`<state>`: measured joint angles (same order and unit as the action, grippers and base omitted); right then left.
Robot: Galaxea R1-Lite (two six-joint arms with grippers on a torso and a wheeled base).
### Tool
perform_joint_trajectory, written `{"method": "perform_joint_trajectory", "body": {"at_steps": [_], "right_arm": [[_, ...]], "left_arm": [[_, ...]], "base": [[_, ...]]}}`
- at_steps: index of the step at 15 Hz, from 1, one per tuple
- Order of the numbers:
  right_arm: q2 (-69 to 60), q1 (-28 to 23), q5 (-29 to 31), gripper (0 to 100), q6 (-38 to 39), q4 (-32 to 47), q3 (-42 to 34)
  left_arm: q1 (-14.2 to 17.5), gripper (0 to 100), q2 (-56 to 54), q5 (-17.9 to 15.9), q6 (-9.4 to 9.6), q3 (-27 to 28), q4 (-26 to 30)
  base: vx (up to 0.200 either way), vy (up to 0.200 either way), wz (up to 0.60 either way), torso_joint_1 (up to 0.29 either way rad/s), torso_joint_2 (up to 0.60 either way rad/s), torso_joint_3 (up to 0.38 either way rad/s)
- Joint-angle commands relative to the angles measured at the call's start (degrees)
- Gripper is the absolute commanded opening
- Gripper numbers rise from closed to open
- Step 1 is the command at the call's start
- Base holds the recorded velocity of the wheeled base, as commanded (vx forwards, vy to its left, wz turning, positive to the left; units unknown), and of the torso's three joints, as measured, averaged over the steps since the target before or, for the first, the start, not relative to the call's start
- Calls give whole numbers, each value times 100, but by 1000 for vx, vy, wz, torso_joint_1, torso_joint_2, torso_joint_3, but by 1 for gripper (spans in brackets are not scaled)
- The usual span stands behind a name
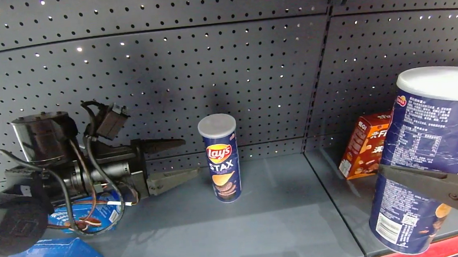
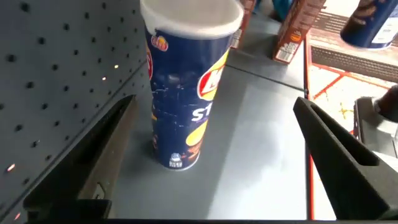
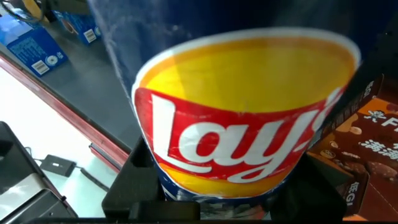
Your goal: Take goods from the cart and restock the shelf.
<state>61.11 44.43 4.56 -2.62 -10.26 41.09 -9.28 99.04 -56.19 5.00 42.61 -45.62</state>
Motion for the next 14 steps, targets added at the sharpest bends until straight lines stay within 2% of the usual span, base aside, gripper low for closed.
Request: {"method": "perform_joint_trajectory", "body": {"at_steps": [1, 7, 14], "right_arm": [[41, 4, 1, 0, -2, -2, -5], [94, -5, 1, 0, -2, -11, -5], [94, -5, -8, 0, 42, -11, -14]], "left_arm": [[-13, 100, 511, -129, -16, 116, -176], [-39, 100, 1109, -551, -8, 556, -334], [-127, 100, 1786, -745, -16, 1057, -466]], "base": [[0, 0, 0, 0, 0, 0], [0, 0, 0, 0, 0, 0], [0, 0, 0, 0, 0, 0]]}}
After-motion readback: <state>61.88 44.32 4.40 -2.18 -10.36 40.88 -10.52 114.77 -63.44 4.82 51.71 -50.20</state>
